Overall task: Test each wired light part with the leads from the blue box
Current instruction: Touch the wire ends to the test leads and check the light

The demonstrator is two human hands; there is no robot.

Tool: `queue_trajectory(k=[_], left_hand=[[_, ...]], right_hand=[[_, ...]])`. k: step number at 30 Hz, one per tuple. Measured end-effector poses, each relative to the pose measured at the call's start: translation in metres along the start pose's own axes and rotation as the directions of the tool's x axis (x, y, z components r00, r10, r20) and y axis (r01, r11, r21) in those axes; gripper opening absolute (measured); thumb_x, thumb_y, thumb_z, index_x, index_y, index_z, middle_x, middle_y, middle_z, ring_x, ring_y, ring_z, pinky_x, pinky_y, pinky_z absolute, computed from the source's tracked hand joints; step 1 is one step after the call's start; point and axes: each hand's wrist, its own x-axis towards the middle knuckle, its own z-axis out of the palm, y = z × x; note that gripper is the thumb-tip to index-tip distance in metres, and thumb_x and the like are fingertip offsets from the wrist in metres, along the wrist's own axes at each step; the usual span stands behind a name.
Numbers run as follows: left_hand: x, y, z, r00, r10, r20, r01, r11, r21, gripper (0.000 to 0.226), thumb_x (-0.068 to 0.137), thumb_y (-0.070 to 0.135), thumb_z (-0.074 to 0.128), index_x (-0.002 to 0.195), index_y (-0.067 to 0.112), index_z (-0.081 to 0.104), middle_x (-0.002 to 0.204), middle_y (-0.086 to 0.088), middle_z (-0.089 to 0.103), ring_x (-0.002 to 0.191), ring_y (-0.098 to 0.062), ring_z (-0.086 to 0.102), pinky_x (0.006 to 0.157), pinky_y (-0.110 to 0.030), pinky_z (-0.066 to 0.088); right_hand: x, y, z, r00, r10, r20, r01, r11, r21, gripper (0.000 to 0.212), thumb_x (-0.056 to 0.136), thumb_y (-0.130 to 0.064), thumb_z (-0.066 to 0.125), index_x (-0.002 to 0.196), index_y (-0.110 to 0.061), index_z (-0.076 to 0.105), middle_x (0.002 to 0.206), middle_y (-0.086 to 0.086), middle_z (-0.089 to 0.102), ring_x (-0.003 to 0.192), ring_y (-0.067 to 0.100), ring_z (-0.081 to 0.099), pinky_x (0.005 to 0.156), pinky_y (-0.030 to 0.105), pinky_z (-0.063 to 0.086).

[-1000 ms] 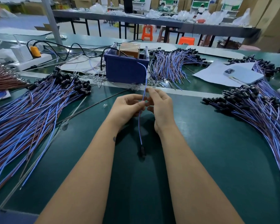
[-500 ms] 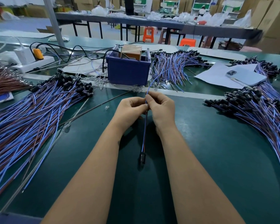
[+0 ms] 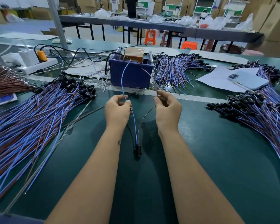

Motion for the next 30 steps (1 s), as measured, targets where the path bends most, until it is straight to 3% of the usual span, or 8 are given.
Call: queue_trajectory(k=[6,15,30], left_hand=[[0.0018,-0.0018,0.0002,0.999,-0.029,-0.019,0.029,1.000,0.001,0.009,0.092,0.005,0.056,0.096,0.012,0.060,0.071,-0.002,0.064,0.063,-0.012,0.062,0.060,-0.025,0.054],[0.0015,-0.0005,-0.0002,0.998,-0.054,-0.025,0.053,0.998,-0.028,0.012,0.093,0.005,0.056,0.090,0.017,0.057,0.073,-0.002,0.063,0.063,-0.011,0.062,0.057,-0.022,0.052],[0.0027,-0.0021,-0.0015,0.997,-0.066,-0.038,0.065,0.997,-0.037,0.010,0.093,0.006,0.057,0.091,0.015,0.058,0.074,-0.003,0.063,0.063,-0.011,0.062,0.059,-0.024,0.051]], right_hand=[[-0.0019,-0.0015,0.0012,0.998,-0.033,-0.058,0.038,0.996,0.086,0.025,0.088,0.000,0.063,0.093,-0.025,0.067,0.080,-0.009,0.065,0.071,-0.003,0.059,0.069,0.011,0.046],[-0.0002,0.0000,0.0043,0.997,0.066,-0.050,-0.059,0.990,0.130,0.021,0.089,0.000,0.063,0.097,-0.019,0.067,0.082,-0.003,0.065,0.074,0.004,0.059,0.070,0.011,0.047],[-0.0016,-0.0012,0.0067,0.992,0.092,0.083,-0.102,0.987,0.126,0.024,0.090,0.004,0.060,0.096,-0.018,0.066,0.077,-0.006,0.063,0.070,0.003,0.057,0.073,0.015,0.048]])
